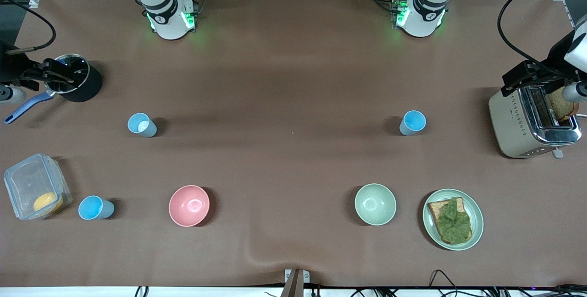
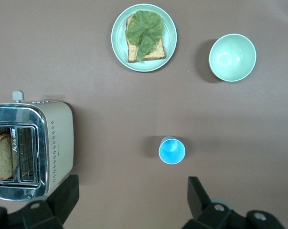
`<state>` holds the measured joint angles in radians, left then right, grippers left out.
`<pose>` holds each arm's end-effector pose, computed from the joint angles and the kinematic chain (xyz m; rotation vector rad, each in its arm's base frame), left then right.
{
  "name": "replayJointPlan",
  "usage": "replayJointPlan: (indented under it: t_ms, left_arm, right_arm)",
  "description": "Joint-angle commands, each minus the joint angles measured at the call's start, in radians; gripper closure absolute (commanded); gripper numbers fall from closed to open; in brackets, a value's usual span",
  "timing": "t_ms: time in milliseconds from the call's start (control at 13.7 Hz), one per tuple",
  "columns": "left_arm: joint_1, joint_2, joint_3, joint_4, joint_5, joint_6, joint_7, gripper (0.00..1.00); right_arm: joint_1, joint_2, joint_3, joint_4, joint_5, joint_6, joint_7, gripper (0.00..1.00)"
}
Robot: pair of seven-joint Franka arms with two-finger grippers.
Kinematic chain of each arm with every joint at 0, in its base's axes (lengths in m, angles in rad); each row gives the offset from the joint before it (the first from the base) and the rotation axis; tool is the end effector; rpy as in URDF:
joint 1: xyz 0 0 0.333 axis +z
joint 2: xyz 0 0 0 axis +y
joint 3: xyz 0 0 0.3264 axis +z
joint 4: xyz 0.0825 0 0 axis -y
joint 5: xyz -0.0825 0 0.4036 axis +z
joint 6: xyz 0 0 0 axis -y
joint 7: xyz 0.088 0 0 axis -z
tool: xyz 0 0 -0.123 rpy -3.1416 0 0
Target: Stack blue cups with both arms
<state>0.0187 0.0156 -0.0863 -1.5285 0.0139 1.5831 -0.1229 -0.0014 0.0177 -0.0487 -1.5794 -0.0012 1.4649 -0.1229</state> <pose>0.5804 -0.0372 0.6319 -3.1310 -0.0868 -0.0628 0.5642 -0.0282 0.5962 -3.1234 -0.1136 0.2064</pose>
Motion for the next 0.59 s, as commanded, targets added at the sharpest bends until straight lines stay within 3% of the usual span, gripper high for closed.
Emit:
replayJointPlan:
  t_ms: [0,513]
  left_arm:
    - [0.003,0.004,-0.004,0.019,0.008,-0.022,-0.021,0.00]
    - [0.003,0.004,-0.004,0.019,0.008,-0.022,-0.021,0.00]
  right_arm:
    - [-0.002,0.028,-0.005,0.027,-0.010,-0.015,0.016,0.00]
    - [-0.067,0.192,-0.011,0.024,-0.016,-0.009,0.005,0.00]
